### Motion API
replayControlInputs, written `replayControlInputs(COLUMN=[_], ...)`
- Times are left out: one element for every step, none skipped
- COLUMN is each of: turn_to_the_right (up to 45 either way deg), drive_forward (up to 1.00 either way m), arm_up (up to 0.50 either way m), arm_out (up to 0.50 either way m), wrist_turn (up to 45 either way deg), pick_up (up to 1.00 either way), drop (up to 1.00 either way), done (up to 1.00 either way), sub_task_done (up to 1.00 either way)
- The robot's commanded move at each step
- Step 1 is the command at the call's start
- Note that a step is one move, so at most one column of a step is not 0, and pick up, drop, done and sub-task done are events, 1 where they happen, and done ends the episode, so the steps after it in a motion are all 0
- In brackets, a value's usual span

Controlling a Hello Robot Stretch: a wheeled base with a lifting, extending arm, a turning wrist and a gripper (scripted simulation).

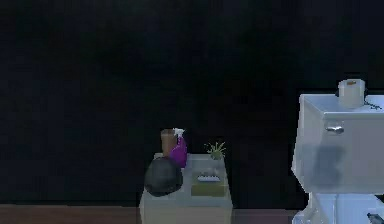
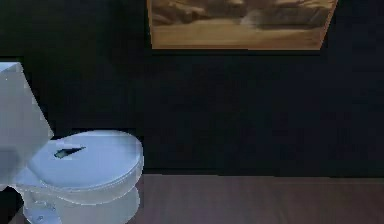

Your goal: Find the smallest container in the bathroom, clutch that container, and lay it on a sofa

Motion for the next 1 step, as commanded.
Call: replayControlInputs(turn_to_the_right=[-45.0], drive_forward=[0.0], arm_up=[0.0], arm_out=[0.0], wrist_turn=[0.0], pick_up=[0.0], drop=[0.0], done=[0.0], sub_task_done=[0.0])
